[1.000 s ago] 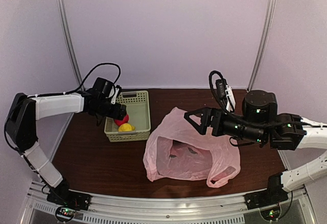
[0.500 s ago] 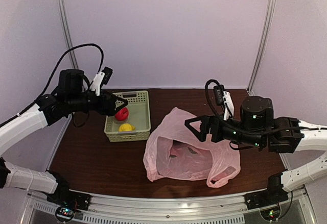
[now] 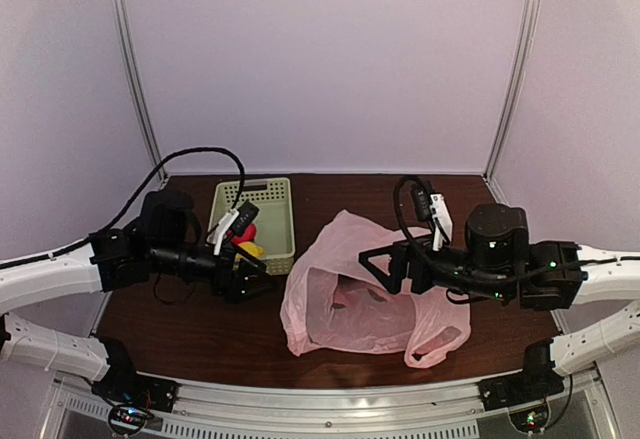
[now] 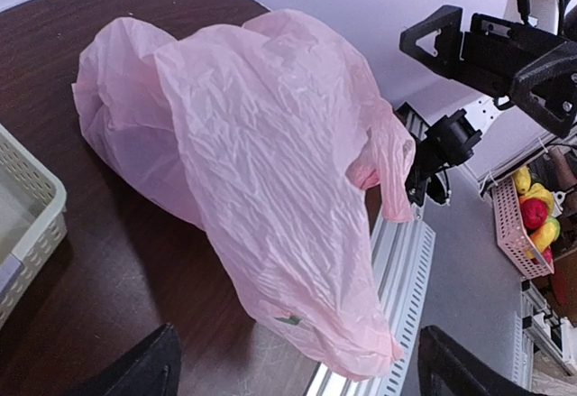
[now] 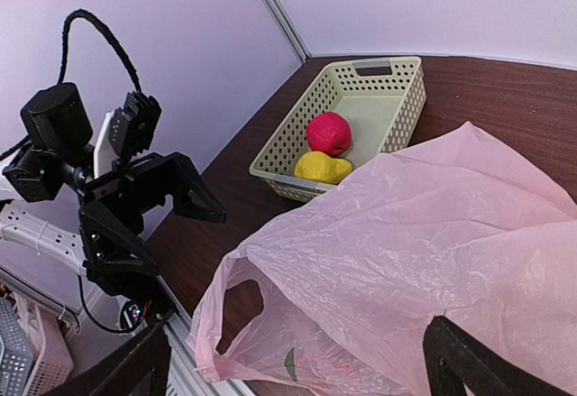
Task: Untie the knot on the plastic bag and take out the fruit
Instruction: Hold the bag opening of the takeout bag.
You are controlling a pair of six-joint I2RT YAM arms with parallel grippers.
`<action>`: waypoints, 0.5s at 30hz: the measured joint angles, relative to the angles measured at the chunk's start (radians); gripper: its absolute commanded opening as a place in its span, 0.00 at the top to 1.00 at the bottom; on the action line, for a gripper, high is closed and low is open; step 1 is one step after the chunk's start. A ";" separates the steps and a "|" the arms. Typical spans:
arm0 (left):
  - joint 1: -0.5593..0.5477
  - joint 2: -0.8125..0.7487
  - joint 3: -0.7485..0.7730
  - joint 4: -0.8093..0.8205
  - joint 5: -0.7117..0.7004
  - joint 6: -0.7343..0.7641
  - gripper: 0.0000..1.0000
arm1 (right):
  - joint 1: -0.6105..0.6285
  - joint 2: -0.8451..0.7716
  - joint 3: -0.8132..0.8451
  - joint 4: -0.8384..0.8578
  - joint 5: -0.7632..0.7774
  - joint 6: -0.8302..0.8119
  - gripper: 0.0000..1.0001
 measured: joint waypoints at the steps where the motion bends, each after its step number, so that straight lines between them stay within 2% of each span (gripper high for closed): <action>1: -0.014 0.011 -0.004 0.013 0.002 -0.014 0.07 | 0.005 0.003 0.000 0.003 0.000 -0.002 0.02; 5: -0.071 0.069 -0.010 0.074 0.013 -0.053 0.07 | 0.023 0.019 0.000 0.011 0.000 -0.015 0.03; 7: -0.090 0.106 -0.011 0.097 0.018 -0.067 0.12 | 0.034 0.027 0.000 0.019 -0.001 -0.022 0.06; 8: -0.100 0.126 -0.011 0.108 0.018 -0.074 0.16 | 0.039 0.031 0.000 0.023 -0.001 -0.026 0.07; 12: -0.122 0.167 -0.011 0.145 0.019 -0.101 0.46 | 0.063 0.043 0.000 0.048 -0.010 -0.047 0.13; 15: -0.128 0.174 -0.011 0.176 0.018 -0.118 0.64 | 0.086 0.062 0.000 0.064 -0.021 -0.064 0.20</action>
